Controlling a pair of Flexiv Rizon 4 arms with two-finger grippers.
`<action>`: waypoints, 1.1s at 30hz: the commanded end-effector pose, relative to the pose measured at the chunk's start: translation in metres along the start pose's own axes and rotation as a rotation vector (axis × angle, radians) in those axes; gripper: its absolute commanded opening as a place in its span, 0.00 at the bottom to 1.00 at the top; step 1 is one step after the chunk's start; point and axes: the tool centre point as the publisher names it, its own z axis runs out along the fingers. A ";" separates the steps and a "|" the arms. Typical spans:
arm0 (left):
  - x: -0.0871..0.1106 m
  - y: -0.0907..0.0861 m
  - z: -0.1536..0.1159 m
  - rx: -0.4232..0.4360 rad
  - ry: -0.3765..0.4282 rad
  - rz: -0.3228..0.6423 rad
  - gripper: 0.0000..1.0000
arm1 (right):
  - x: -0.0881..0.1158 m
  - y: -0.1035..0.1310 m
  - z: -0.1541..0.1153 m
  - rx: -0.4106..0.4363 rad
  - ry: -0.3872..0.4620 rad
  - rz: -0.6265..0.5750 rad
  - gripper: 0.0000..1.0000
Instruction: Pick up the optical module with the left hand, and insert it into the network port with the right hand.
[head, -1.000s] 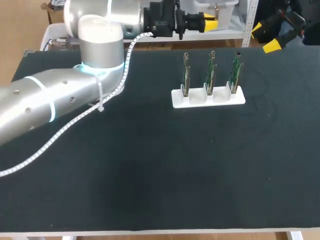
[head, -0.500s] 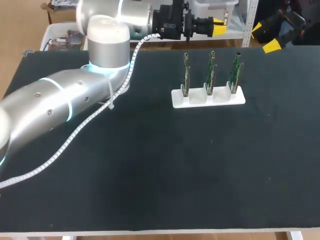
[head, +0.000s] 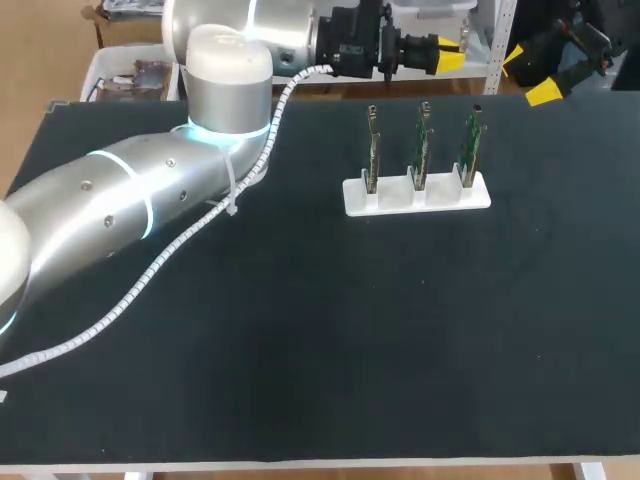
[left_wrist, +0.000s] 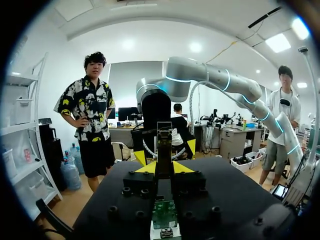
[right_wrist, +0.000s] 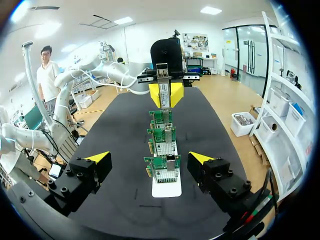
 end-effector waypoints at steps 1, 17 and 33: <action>0.000 -0.016 -0.003 -0.079 0.013 0.000 0.00 | -0.001 -0.007 -0.003 -0.601 0.001 0.000 1.00; 0.008 -0.016 0.006 -0.185 -0.005 -0.008 0.00 | -0.001 -0.007 -0.003 -0.601 0.001 0.000 1.00; 0.013 -0.002 0.036 -0.207 0.020 0.014 0.00 | -0.001 -0.007 -0.003 -0.601 0.001 0.000 1.00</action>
